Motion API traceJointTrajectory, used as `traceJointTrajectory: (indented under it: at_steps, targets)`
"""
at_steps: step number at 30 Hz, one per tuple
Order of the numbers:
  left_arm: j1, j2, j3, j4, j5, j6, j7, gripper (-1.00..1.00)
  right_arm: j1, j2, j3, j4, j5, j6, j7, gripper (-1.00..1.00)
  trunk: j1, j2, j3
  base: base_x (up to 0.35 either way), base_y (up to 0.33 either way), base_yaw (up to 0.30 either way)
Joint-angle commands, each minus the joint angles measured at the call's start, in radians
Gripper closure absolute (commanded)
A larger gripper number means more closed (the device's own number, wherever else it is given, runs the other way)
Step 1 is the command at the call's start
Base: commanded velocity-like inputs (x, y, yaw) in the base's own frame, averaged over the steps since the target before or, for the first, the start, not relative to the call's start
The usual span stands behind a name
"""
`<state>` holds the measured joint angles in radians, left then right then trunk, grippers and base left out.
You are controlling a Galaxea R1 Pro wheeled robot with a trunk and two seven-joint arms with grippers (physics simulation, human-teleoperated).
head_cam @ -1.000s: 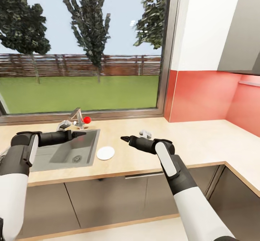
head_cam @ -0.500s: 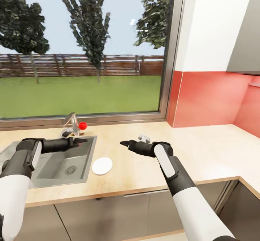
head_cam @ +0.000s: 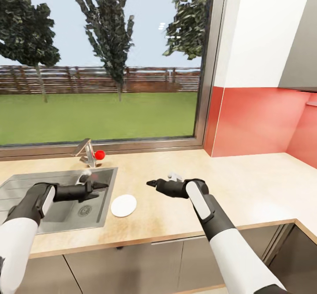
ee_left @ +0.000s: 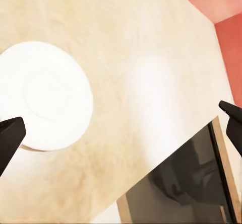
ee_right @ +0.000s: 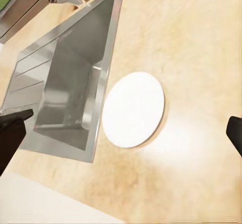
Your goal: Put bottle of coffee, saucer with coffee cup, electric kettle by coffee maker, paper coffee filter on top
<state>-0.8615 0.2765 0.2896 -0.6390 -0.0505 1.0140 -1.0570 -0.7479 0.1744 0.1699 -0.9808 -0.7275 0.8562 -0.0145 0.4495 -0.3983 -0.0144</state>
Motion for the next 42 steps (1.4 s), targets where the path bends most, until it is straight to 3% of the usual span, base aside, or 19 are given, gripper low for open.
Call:
traceJointTrajectory:
  at_steps: [1,13,27,42]
  targets:
    - [-0.001,0.000,0.003,0.016,-0.005,0.008,-0.006,-1.00,-0.001,0.000,0.000,0.005,-0.002,0.003,-0.001,-1.00,0.001,-0.002,-0.001,0.000,0.000,0.000]
    - [-0.001,-0.002,0.001,0.075,-0.006,0.003,-0.092,-1.00,-0.001,0.000,0.000,0.014,-0.004,0.001,0.005,-1.00,0.001,-0.002,-0.001,0.000,0.000,0.000]
    - [0.000,-0.002,-0.004,0.080,-0.007,0.003,-0.135,-1.00,-0.001,0.000,0.015,0.017,-0.004,0.001,0.005,-1.00,0.001,-0.002,-0.001,0.126,0.029,0.000]
    - [0.039,-0.003,-0.007,0.079,-0.006,0.002,-0.138,-1.00,-0.001,0.000,0.026,0.017,-0.003,0.000,0.007,-1.00,0.001,-0.002,-0.001,0.041,0.007,0.000]
